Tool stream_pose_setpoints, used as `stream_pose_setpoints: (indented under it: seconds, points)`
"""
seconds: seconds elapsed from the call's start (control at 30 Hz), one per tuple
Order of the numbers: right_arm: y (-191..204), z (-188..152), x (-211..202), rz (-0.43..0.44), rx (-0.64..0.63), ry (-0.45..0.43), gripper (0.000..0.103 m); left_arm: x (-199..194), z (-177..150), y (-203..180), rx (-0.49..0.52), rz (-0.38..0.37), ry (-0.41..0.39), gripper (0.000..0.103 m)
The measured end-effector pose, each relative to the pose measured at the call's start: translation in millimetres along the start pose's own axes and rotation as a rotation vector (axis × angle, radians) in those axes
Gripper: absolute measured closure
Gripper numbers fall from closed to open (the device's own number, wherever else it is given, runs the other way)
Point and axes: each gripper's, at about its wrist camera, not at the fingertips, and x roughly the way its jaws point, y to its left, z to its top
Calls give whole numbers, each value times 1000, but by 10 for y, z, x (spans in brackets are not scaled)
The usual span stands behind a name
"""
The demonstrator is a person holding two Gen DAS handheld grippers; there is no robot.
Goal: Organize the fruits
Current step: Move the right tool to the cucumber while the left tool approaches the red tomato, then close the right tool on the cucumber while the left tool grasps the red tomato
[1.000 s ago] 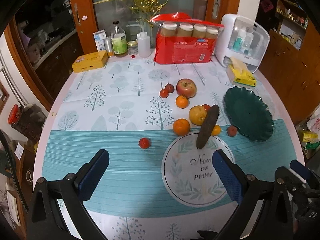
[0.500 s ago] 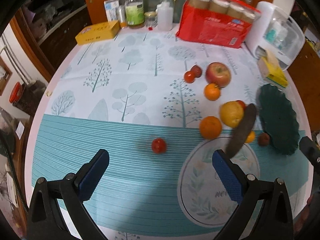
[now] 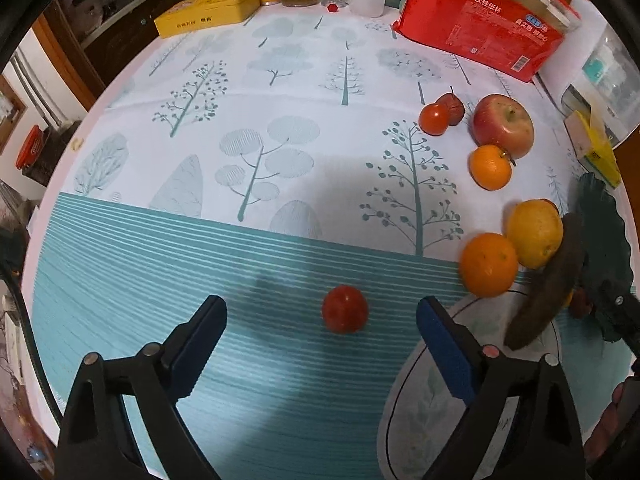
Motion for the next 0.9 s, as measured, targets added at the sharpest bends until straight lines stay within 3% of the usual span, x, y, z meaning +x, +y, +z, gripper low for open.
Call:
stream_pose_setpoints:
  seconds: [0.1, 0.33, 0.43, 0.67, 0.9]
  points:
    - [-33, -17, 120, 22, 14, 42, 27, 33, 12, 11, 1, -18, -14, 10]
    - [-56, -30, 287, 17, 19, 73, 34, 146, 18, 35, 1, -25, 8, 26]
    - [-43, -18, 313, 16, 7, 68, 34, 195, 8, 47, -4, -39, 18, 36]
    - [-64, 34, 347, 37, -40, 48, 34, 255, 4, 30, -1, -49, 10, 45]
    - [-23, 84, 359, 45, -109, 19, 40, 257, 6, -18, 10, -59, -8, 68]
